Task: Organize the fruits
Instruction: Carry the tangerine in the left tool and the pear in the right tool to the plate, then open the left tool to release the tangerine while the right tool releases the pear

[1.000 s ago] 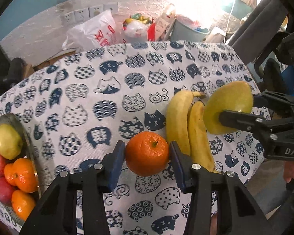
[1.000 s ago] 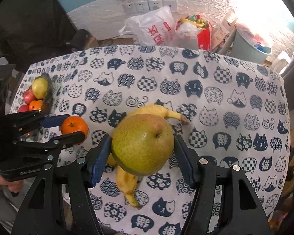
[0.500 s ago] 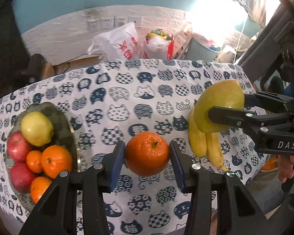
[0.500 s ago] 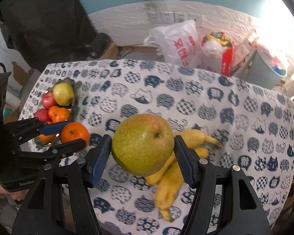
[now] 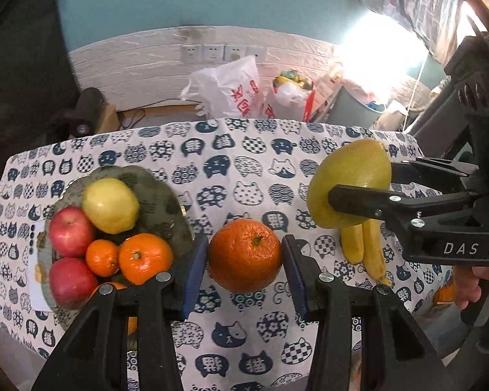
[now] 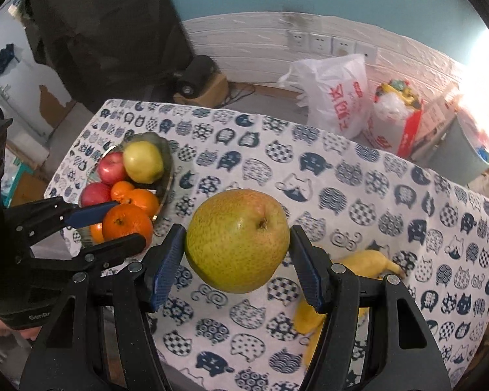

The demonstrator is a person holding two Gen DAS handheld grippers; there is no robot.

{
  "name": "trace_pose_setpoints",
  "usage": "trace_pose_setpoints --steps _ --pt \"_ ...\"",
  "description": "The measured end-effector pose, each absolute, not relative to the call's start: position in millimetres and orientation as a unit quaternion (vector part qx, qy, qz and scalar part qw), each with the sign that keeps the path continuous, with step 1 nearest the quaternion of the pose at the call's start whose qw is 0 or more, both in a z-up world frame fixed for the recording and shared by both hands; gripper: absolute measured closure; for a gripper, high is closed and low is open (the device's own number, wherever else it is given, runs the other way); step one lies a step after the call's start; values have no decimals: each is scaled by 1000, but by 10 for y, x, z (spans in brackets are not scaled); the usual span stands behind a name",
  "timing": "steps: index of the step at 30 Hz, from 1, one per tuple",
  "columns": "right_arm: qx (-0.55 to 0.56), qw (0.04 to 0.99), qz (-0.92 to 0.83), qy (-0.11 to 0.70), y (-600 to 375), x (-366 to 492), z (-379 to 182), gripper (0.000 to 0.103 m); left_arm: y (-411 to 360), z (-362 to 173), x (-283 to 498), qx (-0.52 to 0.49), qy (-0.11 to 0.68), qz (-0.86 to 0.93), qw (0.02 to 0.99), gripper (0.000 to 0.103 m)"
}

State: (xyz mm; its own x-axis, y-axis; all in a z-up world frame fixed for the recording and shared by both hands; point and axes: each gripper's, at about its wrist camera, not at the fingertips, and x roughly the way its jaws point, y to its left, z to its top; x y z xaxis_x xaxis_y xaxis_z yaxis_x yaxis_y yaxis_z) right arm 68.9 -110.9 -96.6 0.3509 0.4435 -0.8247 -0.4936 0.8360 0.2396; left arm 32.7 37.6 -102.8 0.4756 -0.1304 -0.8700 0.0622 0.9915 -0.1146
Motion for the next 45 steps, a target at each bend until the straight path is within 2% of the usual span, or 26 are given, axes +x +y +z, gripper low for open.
trace_pose_setpoints --steps 20,39,41,43,45 --pt "-59 801 333 495 -91 895 -1026 38 1325 -1068 145 -84 498 21 863 56" --pt "-102 781 334 518 570 1060 -1342 38 1940 -1517 64 -167 537 58 824 55" --pt "-107 781 331 519 601 1075 -1381 38 1965 -1502 54 -166 537 65 825 53" --pt "-112 780 328 521 631 1090 -1424 38 1995 -1499 38 -169 537 70 823 42" --pt "-116 779 326 523 651 1097 -1460 38 2030 -1504 15 -176 537 75 821 40"
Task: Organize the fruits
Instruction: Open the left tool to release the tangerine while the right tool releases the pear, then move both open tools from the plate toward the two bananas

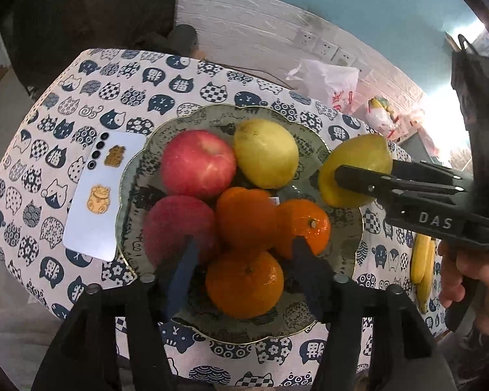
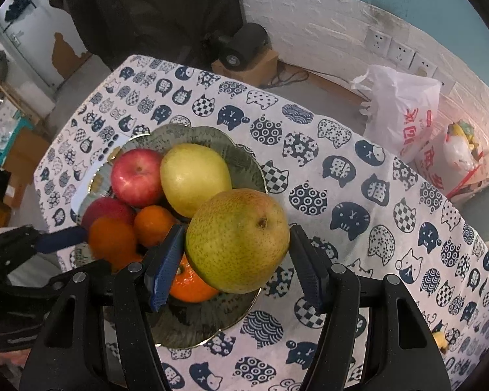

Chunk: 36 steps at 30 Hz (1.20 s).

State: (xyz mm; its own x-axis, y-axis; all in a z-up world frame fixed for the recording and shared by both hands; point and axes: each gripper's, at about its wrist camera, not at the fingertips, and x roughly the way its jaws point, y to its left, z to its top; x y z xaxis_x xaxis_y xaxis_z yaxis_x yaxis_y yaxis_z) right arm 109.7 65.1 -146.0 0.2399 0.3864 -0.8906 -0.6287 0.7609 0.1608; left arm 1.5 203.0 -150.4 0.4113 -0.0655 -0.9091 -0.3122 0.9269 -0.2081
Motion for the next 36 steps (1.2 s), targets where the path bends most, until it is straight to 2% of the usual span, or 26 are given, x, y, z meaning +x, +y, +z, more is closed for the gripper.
trace_pose_setpoints --steps 8,12,33,36 --pt "-112 779 328 522 702 1107 -1451 36 2085 -1505 -22 -186 540 79 817 38" --pt "-115 791 330 501 694 1070 -1280 28 2065 -1488 -19 -184 541 78 817 38" --pt "-112 816 304 479 -12 783 -826 28 1449 -1120 55 -135 526 28 840 32" --pt "-111 823 296 472 -168 713 -740 28 1303 -1029 47 -118 518 22 847 25"
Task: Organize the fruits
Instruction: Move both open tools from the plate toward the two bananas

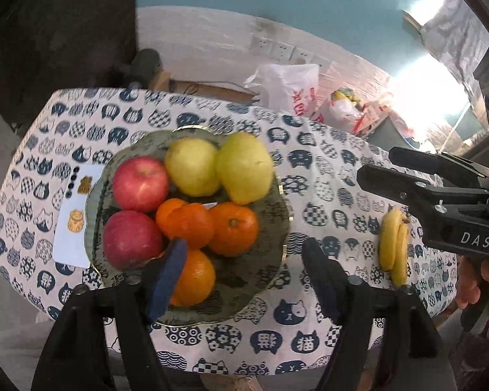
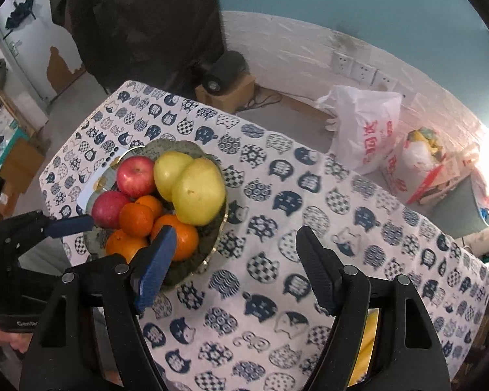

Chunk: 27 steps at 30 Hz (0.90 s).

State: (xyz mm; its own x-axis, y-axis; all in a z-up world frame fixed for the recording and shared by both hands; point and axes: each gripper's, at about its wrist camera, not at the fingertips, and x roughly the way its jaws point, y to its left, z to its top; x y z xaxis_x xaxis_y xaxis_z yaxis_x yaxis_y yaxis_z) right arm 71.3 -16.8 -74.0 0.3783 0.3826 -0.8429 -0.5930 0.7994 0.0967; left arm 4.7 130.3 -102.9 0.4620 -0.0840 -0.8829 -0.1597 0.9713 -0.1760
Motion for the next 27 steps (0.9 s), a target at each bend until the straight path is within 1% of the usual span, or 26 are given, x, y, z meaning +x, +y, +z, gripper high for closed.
trace_pose_setpoints --steps 13,19,27 --pt "-110 841 270 456 -687 427 -517 27 754 -818 38 -60 510 -17 858 24" --pt "-106 841 261 461 -892 363 -538 27 558 -781 70 -41 508 -28 860 23" --pt "-91 843 234 476 -1268 363 -653 27 254 -861 160 -6 516 -50 855 23"
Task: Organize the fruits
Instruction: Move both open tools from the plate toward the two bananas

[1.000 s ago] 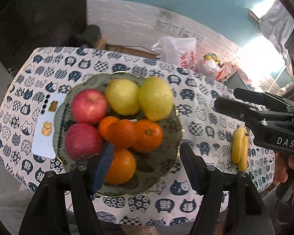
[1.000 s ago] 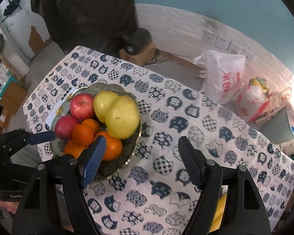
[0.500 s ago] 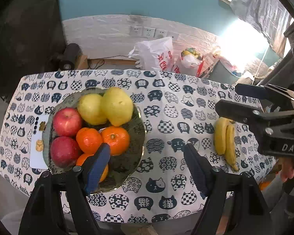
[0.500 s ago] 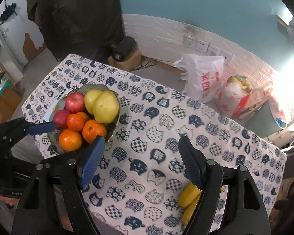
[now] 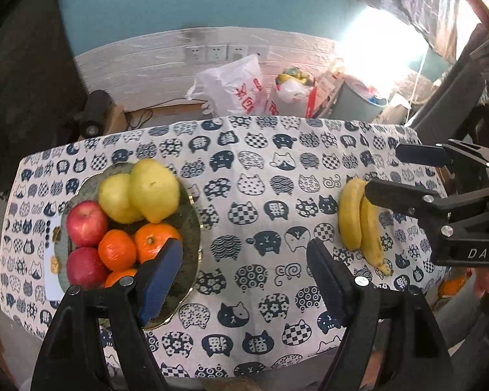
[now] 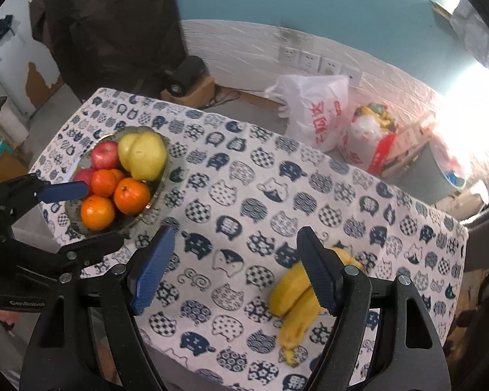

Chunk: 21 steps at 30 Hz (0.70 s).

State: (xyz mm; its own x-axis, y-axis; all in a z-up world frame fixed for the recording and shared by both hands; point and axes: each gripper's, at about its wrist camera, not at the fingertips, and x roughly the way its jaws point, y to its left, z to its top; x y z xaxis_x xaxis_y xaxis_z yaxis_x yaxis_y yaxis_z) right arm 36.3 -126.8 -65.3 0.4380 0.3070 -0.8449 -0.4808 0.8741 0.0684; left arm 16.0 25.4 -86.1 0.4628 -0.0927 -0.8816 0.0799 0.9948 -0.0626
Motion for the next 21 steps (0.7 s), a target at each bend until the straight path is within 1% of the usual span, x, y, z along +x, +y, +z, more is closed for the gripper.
trace_pose_setpoints --steps 8,15,21 --pt "-69 840 196 501 -1712 415 -867 27 -46 -1087 294 22 543 -69 837 23" --pt "-48 813 160 558 -2033 472 -1367 27 -262 -1350 424 30 568 -87 818 23" --pt "-42 787 159 595 -2106 404 -1739 27 -404 -1550 473 42 583 -98 805 23"
